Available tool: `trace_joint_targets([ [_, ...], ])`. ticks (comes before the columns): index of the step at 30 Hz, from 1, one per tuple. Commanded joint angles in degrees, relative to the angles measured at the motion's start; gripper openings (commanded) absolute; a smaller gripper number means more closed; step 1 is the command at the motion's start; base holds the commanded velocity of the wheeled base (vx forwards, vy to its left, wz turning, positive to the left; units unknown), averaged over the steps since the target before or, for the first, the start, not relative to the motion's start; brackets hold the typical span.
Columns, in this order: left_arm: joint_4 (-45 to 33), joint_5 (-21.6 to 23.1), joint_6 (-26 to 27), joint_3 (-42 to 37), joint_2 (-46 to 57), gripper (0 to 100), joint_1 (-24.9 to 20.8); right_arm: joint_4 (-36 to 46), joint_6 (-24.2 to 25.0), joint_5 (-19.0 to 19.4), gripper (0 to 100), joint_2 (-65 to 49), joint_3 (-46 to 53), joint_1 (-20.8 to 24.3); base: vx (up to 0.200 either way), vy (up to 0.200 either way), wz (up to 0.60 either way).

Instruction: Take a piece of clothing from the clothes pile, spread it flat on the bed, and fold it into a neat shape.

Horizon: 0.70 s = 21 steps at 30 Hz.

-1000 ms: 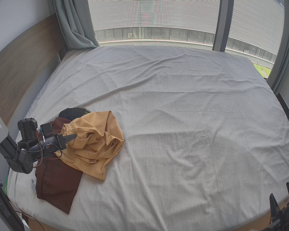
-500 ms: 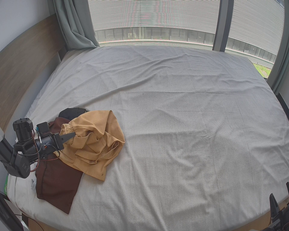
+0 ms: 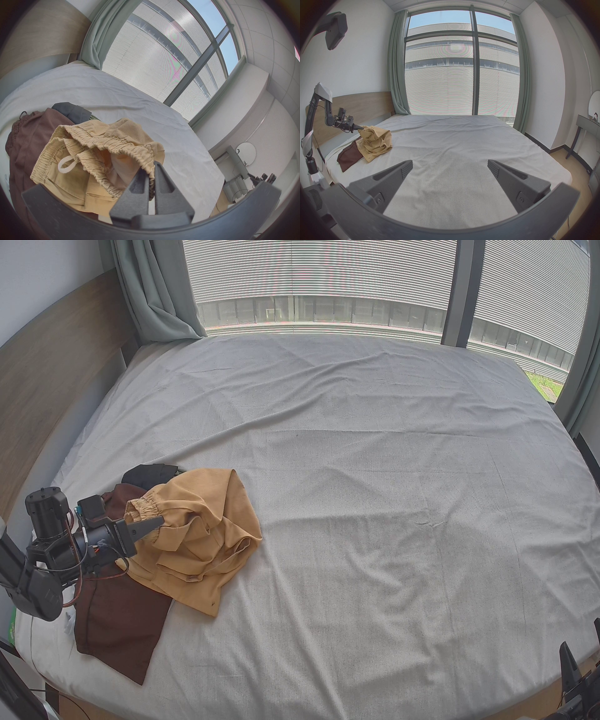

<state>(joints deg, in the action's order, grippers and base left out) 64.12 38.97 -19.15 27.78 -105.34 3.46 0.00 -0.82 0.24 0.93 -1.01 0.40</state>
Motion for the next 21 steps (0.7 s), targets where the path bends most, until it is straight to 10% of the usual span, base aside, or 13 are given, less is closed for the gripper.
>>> trace_joint_targets([
  [1, 0.1, -0.2, -1.9, -1.2, 3.2, 0, -1.0, 0.0, -0.1, 0.0, 100, -0.9, 1.0, 0.0, 0.0, 0.0, 0.0],
  [21, 0.2, -5.6, -7.7, -2.8, 8.1, 0, -7.9, 0.0, 0.0, 0.0, 100, -0.9, 1.0, 0.0, 0.0, 0.0, 0.0],
])
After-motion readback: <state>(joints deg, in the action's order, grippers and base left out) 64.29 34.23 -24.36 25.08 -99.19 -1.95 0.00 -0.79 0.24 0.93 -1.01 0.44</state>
